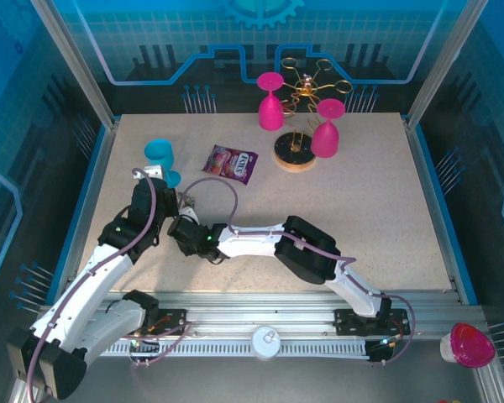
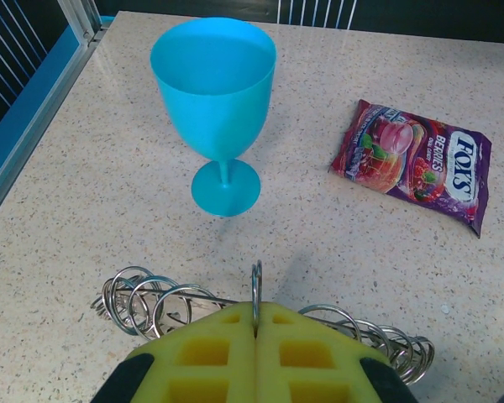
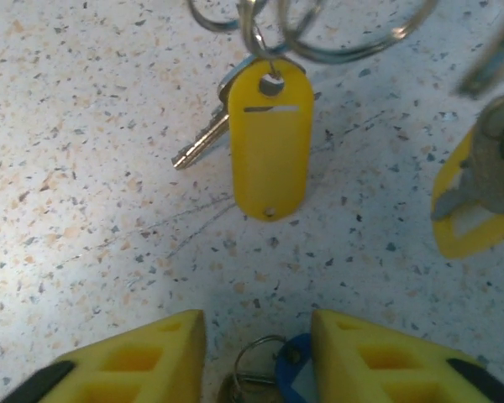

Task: Put the keys on the keyring

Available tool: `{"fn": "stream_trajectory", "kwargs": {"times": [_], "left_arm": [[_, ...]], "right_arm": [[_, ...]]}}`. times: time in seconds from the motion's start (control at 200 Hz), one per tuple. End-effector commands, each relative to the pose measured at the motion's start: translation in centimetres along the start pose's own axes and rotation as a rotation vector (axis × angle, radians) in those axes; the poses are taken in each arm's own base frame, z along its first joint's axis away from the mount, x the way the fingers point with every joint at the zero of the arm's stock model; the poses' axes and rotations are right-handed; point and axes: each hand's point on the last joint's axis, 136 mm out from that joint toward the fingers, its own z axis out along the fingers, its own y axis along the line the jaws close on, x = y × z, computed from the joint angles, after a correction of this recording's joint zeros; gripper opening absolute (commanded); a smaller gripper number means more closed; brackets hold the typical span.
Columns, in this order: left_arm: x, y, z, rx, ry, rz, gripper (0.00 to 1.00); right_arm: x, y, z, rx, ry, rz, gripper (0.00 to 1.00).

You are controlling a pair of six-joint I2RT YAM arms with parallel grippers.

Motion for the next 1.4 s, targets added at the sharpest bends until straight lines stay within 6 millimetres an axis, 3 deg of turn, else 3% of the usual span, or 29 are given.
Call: {"fn": "stream_trajectory", "kwargs": {"times": [0.0,0.055,0.085,0.205,0.35,0.44,0.6,0.755,0.906,0.991,1.131,1.396], "left_arm": [[-0.9,0.2,-0.4,0.007,-0.047,-0.028,0.0],[-0.9,0.2,-0.4,0.009,-0.047,-0.029,0.0],[-0.9,0.1,-0.3,0.009,-0.045,-0.029,0.0],[-0.8,-0.2,-0.3,0.03,-0.039,-0.022,0.0],[-0.3,-1.7,-0.3,0.114,-0.027,0.012,0.0],[0.1,-3.1,-0.3,0.182,-0.03,0.044,0.0],[1.4,-8.1,-0.8,0.357,-0.036,0.208,0.0],[4.7,-14.0,-1.6,0.54,-0.03,0.475,0.0],[8.0,-17.7,-2.4,0.744,0.021,0.608,0.0],[9.5,-18.8,-2.6,0.812,0.04,0.674,0.0],[10.8,-19.6,-2.8,0.876,0.048,0.734,0.0],[10.9,-19.7,-2.9,0.894,-0.001,0.768,0.0]], "right_arm": [[2.1,-1.2,-0.1,0.095,0.046,-0.028,0.29],[2.6,-1.8,-0.2,0.114,0.056,-0.033,0.21],[1.8,-1.7,-1.4,0.108,0.039,-0.025,0.16],[1.9,-3.1,-3.8,0.112,0.032,-0.019,0.0],[3.2,-5.9,-7.7,0.076,0.064,-0.014,0.0],[5.3,-8.5,-9.7,0.046,0.126,-0.013,0.0],[9.5,-13.2,-13.1,-0.005,0.266,0.023,0.0],[12.9,-17.9,-16.1,-0.002,0.346,0.066,0.0],[14.4,-20.1,-17.0,-0.049,0.365,0.139,0.0],[14.8,-20.8,-16.9,-0.075,0.372,0.177,0.0],[14.9,-21.2,-16.6,-0.101,0.372,0.212,0.0],[15.6,-21.2,-16.1,-0.123,0.424,0.256,0.0]]}}
